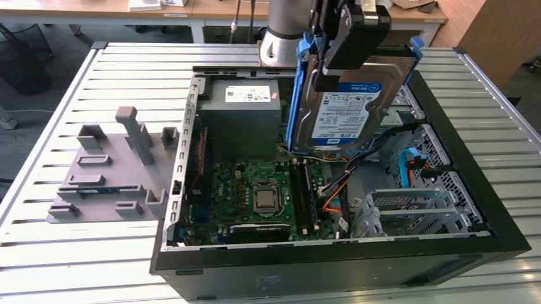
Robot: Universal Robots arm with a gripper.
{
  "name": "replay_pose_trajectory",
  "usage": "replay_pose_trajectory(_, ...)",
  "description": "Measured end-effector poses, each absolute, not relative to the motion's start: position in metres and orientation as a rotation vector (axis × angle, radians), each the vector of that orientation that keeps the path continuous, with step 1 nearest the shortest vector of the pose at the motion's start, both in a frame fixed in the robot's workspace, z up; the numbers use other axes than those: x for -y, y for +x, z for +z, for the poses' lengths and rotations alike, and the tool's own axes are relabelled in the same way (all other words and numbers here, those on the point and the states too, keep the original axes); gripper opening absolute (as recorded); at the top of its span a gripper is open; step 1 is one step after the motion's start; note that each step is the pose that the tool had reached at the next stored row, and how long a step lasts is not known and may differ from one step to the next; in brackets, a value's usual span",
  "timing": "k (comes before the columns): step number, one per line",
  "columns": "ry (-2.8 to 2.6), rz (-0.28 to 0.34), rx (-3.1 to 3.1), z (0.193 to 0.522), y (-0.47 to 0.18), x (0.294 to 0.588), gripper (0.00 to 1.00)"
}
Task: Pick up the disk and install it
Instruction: 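Insert the disk into the insertion slot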
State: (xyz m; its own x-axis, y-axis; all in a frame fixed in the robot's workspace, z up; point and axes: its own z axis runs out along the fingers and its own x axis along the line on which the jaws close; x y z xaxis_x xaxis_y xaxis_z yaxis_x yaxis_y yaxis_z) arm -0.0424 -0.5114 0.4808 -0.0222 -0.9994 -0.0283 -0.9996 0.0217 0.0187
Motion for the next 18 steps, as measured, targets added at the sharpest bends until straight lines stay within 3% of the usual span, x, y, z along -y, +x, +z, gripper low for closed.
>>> replay_pose_trajectory(18, -2.191, 0.052, -2.240, 0.477, -0.036, 0.536, 0.36)
